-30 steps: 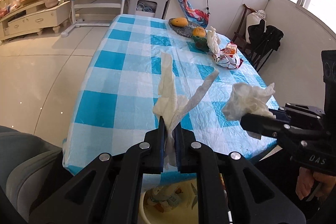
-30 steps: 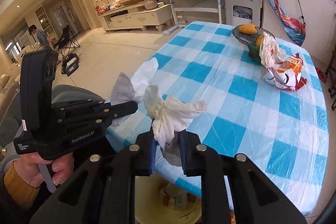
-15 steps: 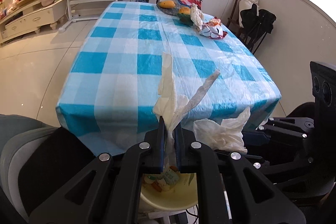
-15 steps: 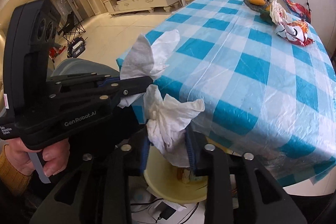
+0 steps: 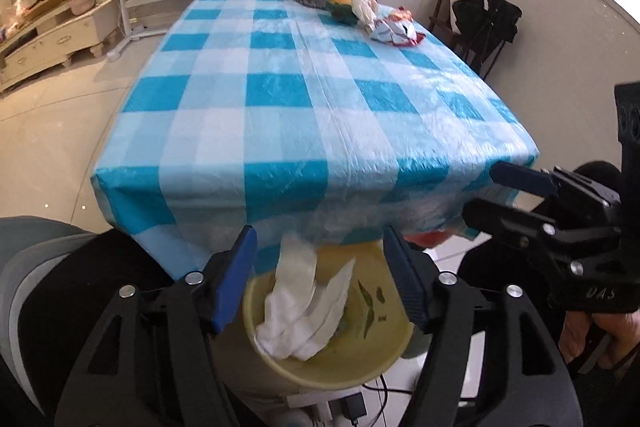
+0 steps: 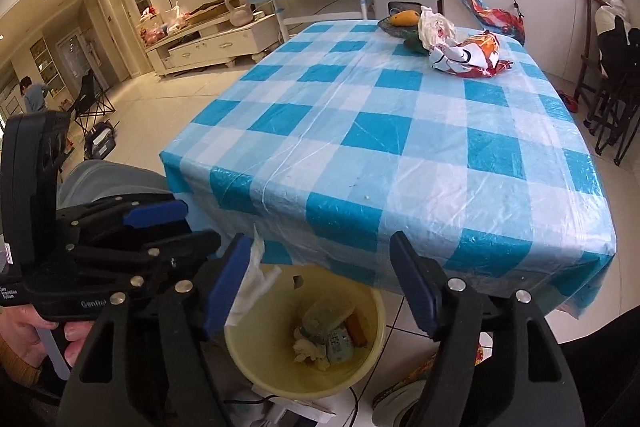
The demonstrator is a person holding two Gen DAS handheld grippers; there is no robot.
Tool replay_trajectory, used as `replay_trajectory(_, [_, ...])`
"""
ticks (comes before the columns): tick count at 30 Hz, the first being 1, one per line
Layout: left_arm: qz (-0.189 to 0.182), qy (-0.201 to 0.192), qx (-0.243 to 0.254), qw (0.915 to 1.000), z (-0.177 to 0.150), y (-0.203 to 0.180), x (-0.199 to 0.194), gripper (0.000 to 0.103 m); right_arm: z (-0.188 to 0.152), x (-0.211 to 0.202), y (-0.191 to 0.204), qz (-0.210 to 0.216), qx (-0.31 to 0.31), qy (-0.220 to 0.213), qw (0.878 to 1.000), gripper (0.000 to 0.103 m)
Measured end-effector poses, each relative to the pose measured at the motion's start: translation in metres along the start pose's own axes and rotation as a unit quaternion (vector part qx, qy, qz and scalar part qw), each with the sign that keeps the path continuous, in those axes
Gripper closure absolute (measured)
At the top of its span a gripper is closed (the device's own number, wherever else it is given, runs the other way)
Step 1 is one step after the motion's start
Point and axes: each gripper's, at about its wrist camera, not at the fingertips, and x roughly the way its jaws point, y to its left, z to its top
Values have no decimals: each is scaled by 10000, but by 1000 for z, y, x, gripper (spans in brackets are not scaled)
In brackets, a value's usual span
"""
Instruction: Collect trash
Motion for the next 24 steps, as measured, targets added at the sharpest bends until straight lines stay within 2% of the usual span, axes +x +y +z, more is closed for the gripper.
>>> replay_trajectory(2, [322,-371,-156,9987,10,5,-3,31,1,-2,1,-27,-30,-98,9999,30])
replay_trajectory(4, [691,-801,-330,9938,14,13,-8,21,2,-4,3,-81,-97,-223,9997,27])
replay_trajectory(6, [1022,-1046,-470,9881,13,21,-9,19,3,-4,4,-138,-164,-304,9993,24])
replay_trajectory(10, [1170,-1060,-742,9847,13,33,-7,18,2,1,7,-179,-246,-272,9992,22])
replay_trajectory(24, [1309,-1088,-697,9829,8,33,-6,14,-1,-3,14,-256,-383,-342,9984,20])
